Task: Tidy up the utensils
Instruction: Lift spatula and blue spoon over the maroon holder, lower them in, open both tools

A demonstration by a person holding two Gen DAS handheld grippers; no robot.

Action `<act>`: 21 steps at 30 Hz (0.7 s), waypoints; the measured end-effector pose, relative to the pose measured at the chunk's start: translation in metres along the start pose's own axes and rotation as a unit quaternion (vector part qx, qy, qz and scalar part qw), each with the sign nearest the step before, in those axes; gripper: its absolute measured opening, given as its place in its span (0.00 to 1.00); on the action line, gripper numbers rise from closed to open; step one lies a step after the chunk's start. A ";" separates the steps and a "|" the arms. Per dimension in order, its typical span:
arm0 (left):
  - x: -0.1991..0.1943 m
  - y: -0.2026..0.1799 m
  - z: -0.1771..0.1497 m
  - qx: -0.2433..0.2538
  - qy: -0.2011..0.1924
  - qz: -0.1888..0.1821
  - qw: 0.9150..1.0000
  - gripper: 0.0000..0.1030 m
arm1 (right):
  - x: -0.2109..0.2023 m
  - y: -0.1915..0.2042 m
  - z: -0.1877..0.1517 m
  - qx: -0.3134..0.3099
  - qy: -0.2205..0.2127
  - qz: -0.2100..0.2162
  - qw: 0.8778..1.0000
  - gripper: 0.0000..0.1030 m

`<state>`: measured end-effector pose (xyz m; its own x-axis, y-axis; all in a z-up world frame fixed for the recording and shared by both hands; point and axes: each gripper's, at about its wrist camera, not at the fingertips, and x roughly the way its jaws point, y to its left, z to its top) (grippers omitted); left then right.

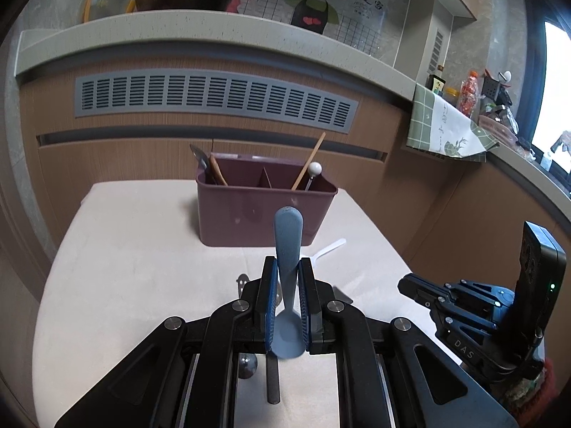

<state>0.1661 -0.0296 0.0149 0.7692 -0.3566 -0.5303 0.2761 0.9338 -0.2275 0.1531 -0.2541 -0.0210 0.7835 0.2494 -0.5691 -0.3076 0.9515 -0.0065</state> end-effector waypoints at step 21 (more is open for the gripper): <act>0.001 0.012 -0.004 -0.027 0.009 0.004 1.000 0.12 | 0.088 -0.011 -0.022 -0.008 0.164 0.030 0.986 0.32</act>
<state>0.1682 -0.0192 0.0082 0.7606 -0.3507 -0.5464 0.2392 0.9337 -0.2663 0.2135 -0.2467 -0.0889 0.5476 0.2318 -0.8040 -0.3596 0.9328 0.0240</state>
